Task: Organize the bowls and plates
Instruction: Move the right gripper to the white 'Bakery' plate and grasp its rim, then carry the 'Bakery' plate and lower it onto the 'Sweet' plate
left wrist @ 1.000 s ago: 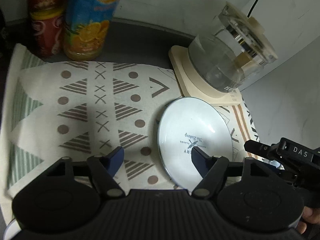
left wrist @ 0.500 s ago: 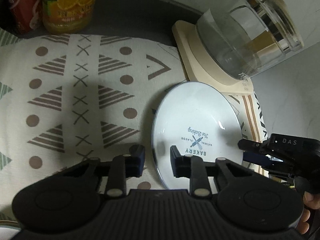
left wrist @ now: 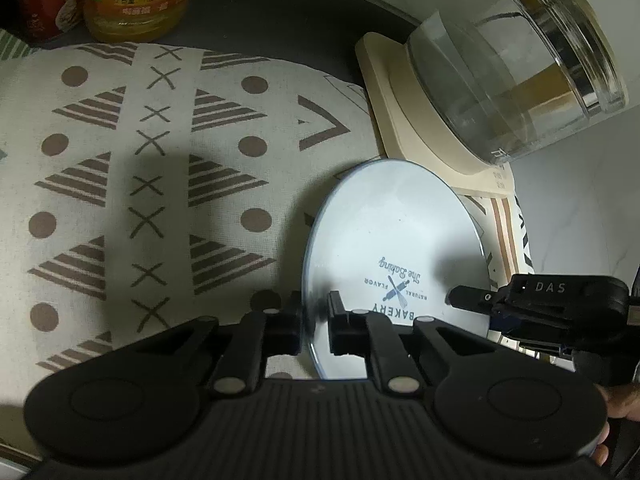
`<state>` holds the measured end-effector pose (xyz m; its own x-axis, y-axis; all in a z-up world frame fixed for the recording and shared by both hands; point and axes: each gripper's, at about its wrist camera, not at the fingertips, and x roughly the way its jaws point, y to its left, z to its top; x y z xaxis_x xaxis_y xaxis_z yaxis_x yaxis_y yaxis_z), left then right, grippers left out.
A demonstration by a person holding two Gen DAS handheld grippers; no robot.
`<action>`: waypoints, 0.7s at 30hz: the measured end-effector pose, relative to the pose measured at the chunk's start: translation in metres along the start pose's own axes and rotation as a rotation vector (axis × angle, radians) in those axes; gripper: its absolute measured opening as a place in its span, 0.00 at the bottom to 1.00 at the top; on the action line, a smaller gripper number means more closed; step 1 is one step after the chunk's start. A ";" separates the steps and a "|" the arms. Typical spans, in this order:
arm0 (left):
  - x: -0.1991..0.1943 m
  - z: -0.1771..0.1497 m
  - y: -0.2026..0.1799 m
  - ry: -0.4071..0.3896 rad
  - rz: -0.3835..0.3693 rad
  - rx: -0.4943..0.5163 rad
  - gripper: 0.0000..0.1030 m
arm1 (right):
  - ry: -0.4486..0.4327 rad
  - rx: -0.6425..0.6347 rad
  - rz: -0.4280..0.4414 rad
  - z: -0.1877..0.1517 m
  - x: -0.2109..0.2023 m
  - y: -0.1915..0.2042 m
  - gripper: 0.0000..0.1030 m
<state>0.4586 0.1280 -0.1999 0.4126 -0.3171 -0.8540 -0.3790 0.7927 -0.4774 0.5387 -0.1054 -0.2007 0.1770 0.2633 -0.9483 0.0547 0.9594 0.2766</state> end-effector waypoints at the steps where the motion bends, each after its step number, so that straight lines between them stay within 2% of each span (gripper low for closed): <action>1: -0.001 0.000 0.001 0.000 -0.004 0.000 0.09 | -0.001 -0.013 -0.002 0.000 0.000 0.001 0.22; 5: -0.010 -0.001 0.006 -0.022 -0.015 0.033 0.09 | -0.018 -0.018 0.025 -0.002 -0.004 0.001 0.18; 13: -0.037 0.007 0.033 -0.072 -0.016 -0.012 0.09 | -0.060 -0.039 0.144 -0.008 -0.020 0.016 0.08; 21: -0.064 0.002 0.053 -0.123 -0.002 -0.063 0.09 | -0.080 -0.057 0.229 -0.020 -0.027 0.037 0.04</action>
<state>0.4138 0.1913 -0.1701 0.5105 -0.2496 -0.8228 -0.4276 0.7565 -0.4948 0.5164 -0.0751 -0.1679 0.2554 0.4679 -0.8460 -0.0510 0.8804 0.4715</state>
